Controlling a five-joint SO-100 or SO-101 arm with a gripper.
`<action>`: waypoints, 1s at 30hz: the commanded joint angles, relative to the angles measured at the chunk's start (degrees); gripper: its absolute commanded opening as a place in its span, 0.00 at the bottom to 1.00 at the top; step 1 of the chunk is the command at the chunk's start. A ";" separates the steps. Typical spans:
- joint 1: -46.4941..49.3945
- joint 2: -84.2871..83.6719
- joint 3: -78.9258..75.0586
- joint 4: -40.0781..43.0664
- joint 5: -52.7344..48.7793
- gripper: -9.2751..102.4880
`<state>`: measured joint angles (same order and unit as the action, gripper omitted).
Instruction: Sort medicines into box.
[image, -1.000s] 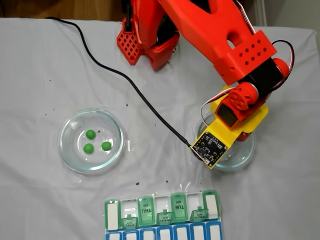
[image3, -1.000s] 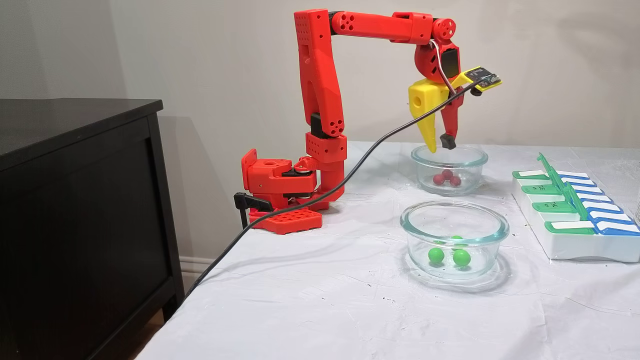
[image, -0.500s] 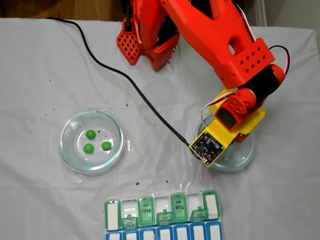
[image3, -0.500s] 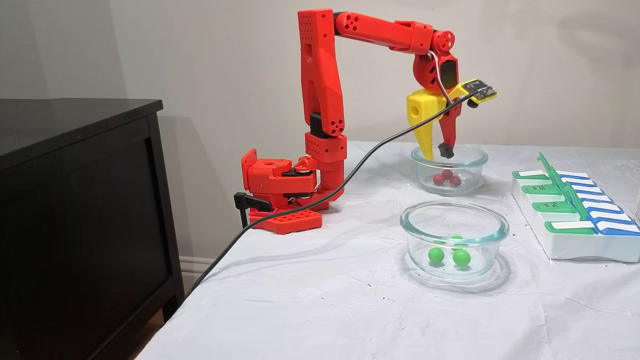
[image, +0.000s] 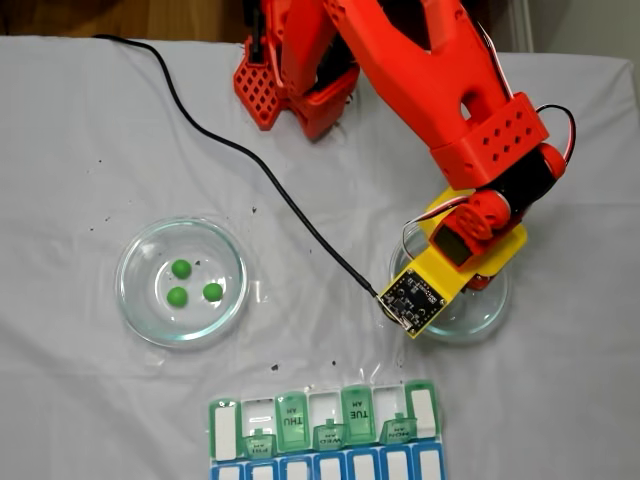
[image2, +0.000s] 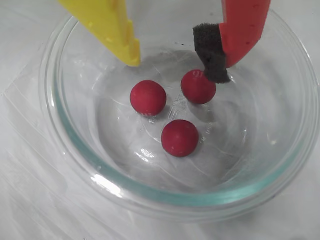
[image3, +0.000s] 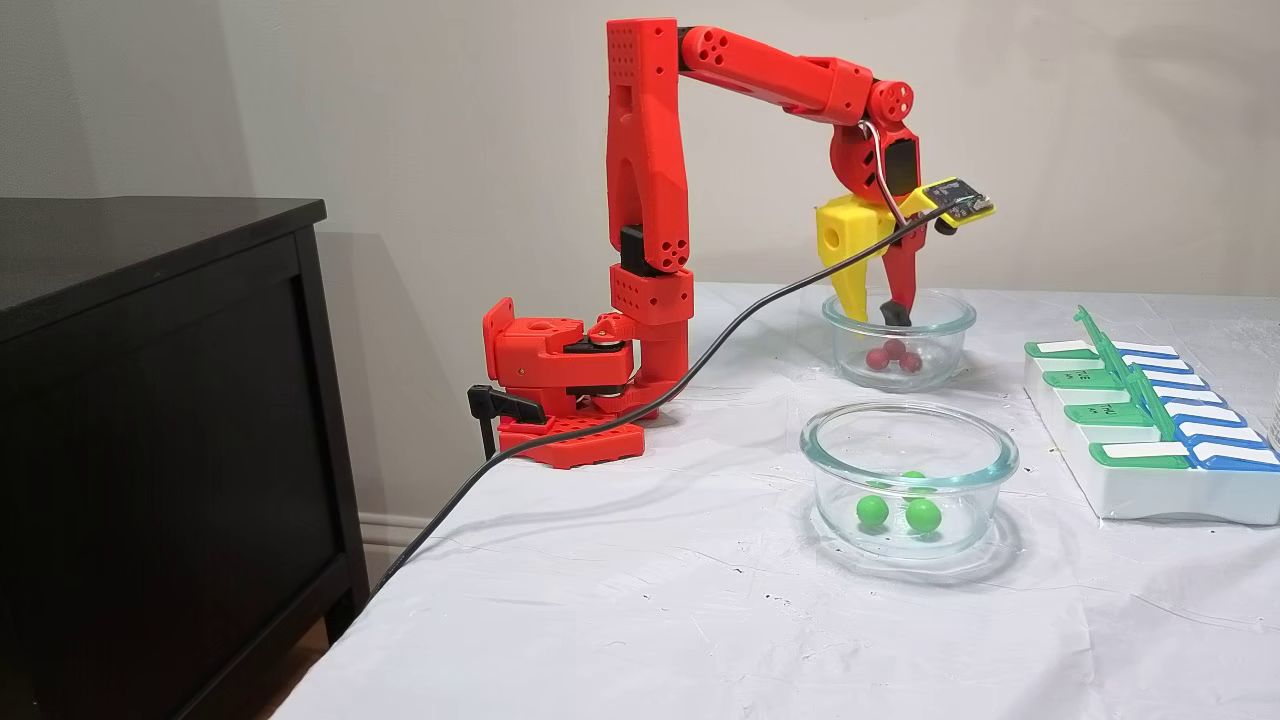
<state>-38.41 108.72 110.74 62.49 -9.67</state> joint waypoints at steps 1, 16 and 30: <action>-0.35 1.05 -0.53 -0.53 0.70 0.30; -0.53 -0.70 0.44 -3.16 1.14 0.33; -1.32 -2.64 1.32 -4.66 1.32 0.30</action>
<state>-38.94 104.68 112.32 58.10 -8.53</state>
